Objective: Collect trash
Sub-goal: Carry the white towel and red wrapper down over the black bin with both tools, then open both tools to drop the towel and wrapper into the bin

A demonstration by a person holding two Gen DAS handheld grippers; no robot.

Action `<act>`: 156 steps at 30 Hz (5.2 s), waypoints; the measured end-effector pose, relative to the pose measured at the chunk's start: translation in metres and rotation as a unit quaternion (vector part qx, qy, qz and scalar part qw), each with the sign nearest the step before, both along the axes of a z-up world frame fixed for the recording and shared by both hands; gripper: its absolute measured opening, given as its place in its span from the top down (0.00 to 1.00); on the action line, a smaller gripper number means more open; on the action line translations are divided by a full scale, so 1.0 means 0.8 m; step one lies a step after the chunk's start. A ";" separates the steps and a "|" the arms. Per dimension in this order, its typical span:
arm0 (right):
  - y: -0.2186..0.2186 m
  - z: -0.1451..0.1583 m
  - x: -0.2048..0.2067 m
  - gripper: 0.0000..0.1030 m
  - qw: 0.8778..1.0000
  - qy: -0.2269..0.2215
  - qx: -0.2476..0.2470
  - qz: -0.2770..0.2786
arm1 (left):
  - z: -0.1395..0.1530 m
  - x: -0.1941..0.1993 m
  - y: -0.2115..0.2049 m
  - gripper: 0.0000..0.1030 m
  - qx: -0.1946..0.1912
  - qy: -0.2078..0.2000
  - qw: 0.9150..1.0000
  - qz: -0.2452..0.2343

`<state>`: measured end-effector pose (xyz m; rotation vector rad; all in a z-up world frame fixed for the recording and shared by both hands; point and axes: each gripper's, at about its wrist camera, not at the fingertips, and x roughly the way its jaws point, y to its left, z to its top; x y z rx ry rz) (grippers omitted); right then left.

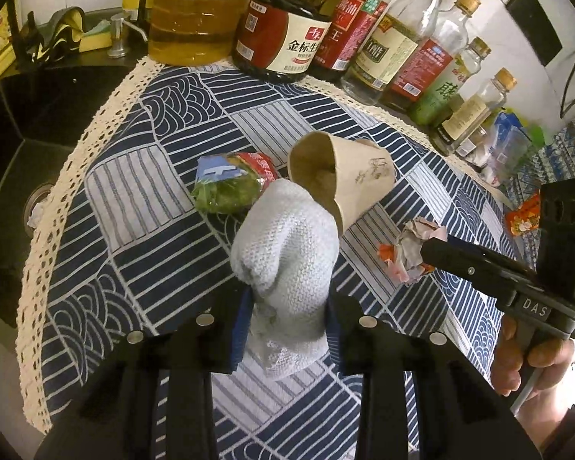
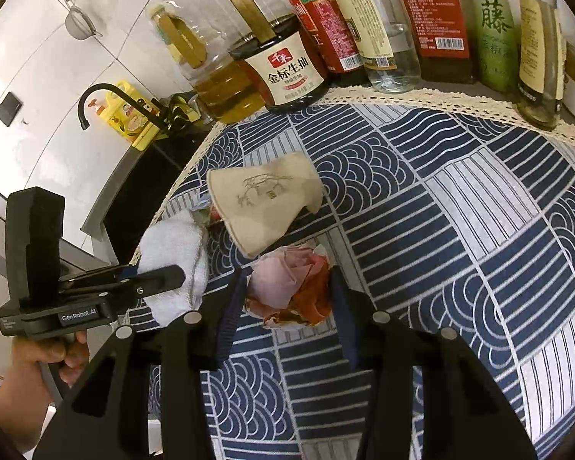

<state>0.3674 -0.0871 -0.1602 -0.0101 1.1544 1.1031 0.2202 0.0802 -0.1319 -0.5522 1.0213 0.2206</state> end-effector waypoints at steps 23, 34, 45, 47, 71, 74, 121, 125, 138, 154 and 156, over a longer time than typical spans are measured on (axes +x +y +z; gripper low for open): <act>-0.038 0.064 -0.130 0.57 0.994 -0.049 -0.025 -0.098 | 0.053 -0.093 -0.002 0.69 -0.007 -0.055 0.994 -0.098; -0.045 0.113 -0.219 0.57 0.987 -0.083 -0.024 -0.135 | 0.086 -0.145 -0.010 0.69 -0.011 -0.100 0.983 -0.156; -0.026 0.097 -0.308 0.57 0.987 -0.062 -0.033 -0.142 | 0.082 -0.217 -0.008 0.69 -0.024 -0.102 0.979 -0.178; -0.022 0.092 -0.322 0.57 0.987 -0.061 -0.039 -0.142 | 0.078 -0.229 -0.007 0.69 -0.025 -0.099 0.979 -0.179; -0.005 -0.006 -0.414 0.57 0.986 0.019 -0.092 -0.138 | -0.035 -0.313 -0.001 0.69 -0.067 -0.008 0.979 -0.192; -0.008 -0.025 -0.422 0.57 0.985 0.036 -0.102 -0.136 | -0.054 -0.318 -0.004 0.69 -0.076 0.010 0.978 -0.193; -0.034 -0.201 -0.431 0.36 0.963 0.192 -0.142 -0.127 | -0.229 -0.298 -0.008 0.62 -0.087 0.163 0.967 -0.178; -0.035 -0.202 -0.428 0.33 0.961 0.195 -0.140 -0.140 | -0.225 -0.294 -0.007 0.52 -0.078 0.163 0.968 -0.174; -0.039 -0.168 -0.425 0.33 0.961 0.165 -0.143 -0.169 | -0.194 -0.292 0.007 0.52 -0.068 0.154 0.972 -0.165; -0.043 -0.063 -0.435 0.19 0.970 0.079 -0.114 -0.199 | -0.091 -0.302 0.007 0.41 -0.051 0.080 0.978 -0.184; -0.045 -0.052 -0.436 0.19 0.970 0.069 -0.112 -0.206 | -0.078 -0.303 0.008 0.38 -0.048 0.069 0.979 -0.185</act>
